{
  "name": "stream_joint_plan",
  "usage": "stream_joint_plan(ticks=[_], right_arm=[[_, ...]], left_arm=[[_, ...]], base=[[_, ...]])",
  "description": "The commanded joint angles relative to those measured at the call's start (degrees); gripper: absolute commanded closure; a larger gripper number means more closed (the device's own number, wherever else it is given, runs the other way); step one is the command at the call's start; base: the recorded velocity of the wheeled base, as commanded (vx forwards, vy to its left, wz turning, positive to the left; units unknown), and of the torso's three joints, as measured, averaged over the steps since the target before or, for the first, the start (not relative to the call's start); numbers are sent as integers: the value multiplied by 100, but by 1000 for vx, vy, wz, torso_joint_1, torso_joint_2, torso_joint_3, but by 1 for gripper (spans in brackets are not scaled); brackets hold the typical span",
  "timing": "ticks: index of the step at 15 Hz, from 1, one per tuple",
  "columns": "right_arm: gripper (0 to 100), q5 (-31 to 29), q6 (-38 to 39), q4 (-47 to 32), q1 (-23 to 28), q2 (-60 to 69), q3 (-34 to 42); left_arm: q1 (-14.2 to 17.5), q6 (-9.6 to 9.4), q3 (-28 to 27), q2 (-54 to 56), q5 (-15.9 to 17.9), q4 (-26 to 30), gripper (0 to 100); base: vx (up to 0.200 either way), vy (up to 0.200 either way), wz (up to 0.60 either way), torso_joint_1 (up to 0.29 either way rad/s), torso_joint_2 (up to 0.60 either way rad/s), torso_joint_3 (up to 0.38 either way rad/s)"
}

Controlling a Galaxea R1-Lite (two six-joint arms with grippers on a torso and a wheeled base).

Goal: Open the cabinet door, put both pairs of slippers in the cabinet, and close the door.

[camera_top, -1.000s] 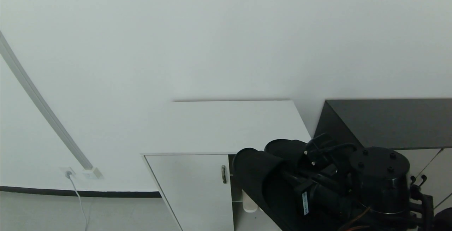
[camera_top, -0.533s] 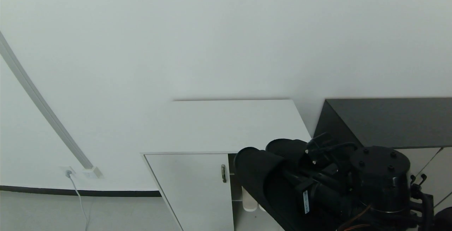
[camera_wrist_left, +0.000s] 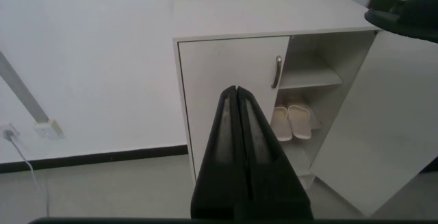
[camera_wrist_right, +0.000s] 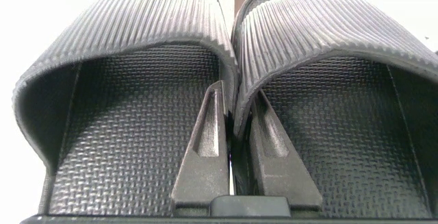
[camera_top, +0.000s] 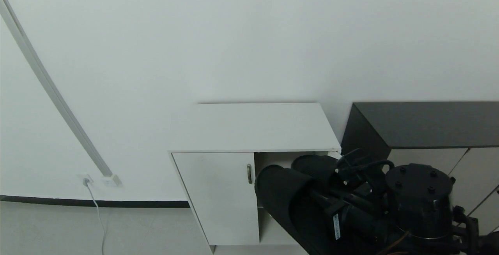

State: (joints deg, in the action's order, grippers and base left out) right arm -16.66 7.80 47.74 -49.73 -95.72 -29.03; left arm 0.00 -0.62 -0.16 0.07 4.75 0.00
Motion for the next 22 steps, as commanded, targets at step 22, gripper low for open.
stream_joint_plan(ticks=[22], right_arm=[[100, -3, -7, -1, -72, -8, 73]], left_arm=[[0, 1, -2, -7, -1, 0, 100]], base=[[0, 0, 0, -59, 137, 72]])
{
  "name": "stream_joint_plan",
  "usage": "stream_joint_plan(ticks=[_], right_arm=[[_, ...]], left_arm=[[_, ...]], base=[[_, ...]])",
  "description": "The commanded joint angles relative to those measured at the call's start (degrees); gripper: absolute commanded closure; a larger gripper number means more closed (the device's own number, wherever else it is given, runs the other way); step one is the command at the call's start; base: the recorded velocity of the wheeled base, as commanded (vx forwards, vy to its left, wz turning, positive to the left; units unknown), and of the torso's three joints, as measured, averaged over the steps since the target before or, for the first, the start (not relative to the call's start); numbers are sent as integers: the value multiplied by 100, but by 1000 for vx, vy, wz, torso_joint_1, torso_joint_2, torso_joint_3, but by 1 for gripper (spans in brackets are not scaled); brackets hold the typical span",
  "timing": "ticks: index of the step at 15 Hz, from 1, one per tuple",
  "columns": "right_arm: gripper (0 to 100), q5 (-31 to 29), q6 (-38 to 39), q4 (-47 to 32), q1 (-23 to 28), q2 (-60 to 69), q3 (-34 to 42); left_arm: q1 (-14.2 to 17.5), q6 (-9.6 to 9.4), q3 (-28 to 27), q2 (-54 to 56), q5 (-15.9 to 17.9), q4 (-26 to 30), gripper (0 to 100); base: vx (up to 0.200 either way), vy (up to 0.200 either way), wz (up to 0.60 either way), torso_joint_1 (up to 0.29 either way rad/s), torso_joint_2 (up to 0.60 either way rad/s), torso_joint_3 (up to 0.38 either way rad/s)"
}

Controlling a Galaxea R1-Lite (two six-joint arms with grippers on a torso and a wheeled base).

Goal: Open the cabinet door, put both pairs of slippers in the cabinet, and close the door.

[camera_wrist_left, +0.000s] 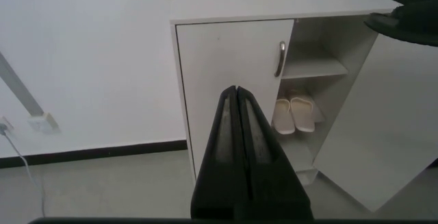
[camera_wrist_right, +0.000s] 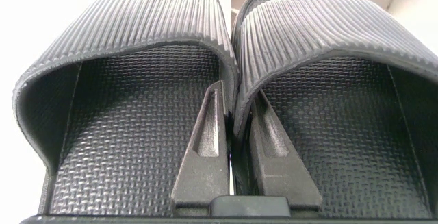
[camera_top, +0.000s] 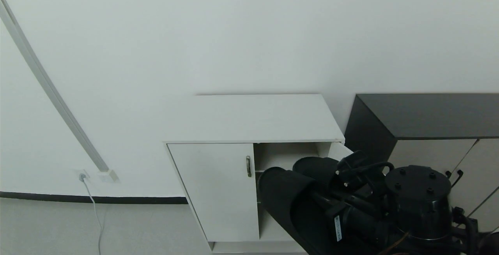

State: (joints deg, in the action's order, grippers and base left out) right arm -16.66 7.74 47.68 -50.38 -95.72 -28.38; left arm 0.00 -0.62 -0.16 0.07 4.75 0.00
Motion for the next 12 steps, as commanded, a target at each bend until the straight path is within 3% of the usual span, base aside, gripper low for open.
stream_joint_plan(ticks=[1, 12], right_arm=[[100, -3, -1, 5, -7, -8, 8], [100, -12, -1, 57, -7, -8, 52]], left_arm=[[0, 9, -2, -7, -1, 0, 100], [0, 1, -2, -7, -1, 0, 100]], base=[[0, 0, 0, -159, 364, 198], [0, 0, 0, -187, 444, 251]])
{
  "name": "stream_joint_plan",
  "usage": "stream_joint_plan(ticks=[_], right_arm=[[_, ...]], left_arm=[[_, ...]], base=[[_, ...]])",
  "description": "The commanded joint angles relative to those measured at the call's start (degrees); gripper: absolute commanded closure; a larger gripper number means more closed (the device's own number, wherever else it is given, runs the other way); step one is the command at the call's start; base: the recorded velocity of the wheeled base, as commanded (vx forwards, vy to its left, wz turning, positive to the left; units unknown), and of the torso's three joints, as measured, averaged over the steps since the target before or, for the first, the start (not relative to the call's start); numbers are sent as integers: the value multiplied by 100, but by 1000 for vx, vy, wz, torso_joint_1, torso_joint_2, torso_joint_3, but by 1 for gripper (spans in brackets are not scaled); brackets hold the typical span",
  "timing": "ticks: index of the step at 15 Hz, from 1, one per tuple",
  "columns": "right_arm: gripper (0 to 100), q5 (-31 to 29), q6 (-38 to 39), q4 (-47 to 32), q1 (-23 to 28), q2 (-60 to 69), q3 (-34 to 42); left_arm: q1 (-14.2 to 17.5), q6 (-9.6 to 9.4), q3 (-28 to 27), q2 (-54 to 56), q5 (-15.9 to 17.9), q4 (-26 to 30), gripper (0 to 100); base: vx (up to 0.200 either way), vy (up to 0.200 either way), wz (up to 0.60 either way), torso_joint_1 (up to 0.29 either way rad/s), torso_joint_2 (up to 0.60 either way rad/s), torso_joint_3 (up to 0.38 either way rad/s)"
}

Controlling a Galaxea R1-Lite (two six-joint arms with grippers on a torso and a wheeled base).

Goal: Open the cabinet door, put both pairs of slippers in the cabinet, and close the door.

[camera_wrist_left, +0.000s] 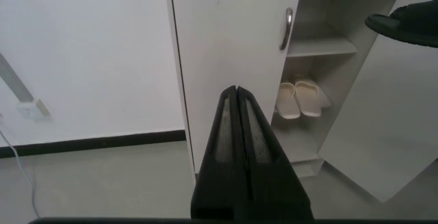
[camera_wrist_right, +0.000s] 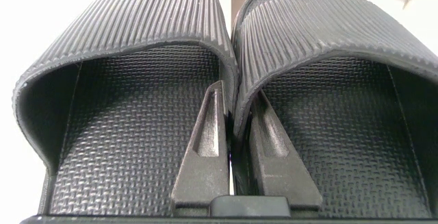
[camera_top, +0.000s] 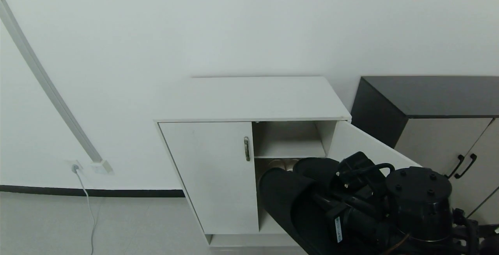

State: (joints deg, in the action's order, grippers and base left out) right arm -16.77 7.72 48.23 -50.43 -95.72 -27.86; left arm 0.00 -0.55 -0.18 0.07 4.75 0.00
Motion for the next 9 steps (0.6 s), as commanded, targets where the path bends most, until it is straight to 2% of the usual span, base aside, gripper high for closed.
stream_joint_plan(ticks=[1, 9], right_arm=[[100, -1, 2, 3, -2, -8, -1], [100, 8, -33, 3, -2, -17, 8]], left_arm=[[0, 2, 1, -7, -1, 0, 100], [0, 2, 1, -7, -1, 0, 100]], base=[[0, 0, 0, -222, 554, 325], [0, 0, 0, -205, 522, 318]])
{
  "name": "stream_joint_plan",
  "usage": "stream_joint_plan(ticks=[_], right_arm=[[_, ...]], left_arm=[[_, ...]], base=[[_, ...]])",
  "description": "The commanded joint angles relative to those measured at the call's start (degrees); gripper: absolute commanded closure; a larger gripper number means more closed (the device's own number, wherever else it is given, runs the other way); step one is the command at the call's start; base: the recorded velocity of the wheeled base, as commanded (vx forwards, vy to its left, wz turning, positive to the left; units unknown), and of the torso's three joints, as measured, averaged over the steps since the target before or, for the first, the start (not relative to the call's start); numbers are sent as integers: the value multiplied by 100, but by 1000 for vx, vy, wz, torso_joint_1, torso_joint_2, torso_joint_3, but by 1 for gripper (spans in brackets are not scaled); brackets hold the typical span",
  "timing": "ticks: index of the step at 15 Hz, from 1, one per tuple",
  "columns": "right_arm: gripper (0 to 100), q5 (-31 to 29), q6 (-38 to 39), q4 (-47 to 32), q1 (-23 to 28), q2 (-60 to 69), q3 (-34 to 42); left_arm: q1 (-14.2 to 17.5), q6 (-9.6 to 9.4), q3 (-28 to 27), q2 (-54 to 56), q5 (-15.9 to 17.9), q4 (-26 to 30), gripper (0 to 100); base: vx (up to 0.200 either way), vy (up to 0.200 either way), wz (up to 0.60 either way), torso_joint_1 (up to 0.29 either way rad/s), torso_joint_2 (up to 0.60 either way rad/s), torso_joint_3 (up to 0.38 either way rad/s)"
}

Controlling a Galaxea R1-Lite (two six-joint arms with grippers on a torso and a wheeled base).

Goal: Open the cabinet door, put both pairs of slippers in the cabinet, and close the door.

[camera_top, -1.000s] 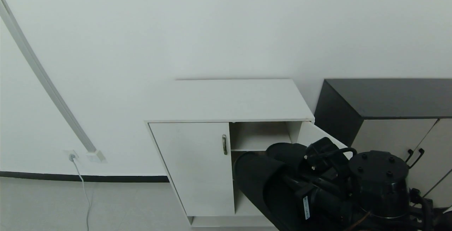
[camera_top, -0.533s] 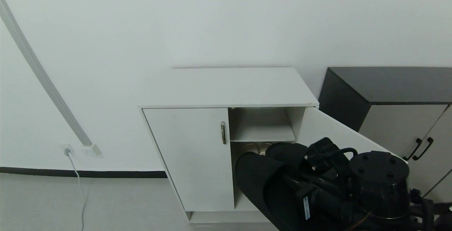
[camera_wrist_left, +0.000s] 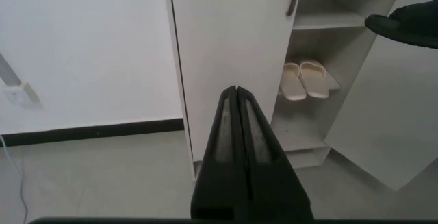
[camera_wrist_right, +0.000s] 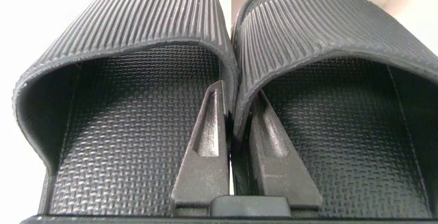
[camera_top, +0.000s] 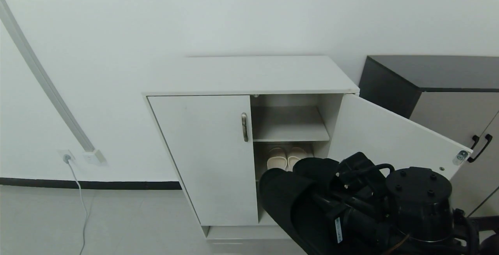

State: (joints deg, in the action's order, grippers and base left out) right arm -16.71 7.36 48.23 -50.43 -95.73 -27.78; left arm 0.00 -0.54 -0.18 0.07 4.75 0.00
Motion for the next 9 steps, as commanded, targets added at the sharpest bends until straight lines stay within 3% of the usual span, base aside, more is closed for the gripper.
stream_joint_plan(ticks=[1, 9], right_arm=[[100, 1, 2, 3, -2, -42, 18], [100, 10, 2, 99, -2, -130, 45]], left_arm=[[0, 1, 1, -7, -1, 0, 100], [0, -8, 1, -7, -1, 0, 100]], base=[[0, 0, 0, -178, 500, 330], [0, 0, 0, -143, 472, 328]])
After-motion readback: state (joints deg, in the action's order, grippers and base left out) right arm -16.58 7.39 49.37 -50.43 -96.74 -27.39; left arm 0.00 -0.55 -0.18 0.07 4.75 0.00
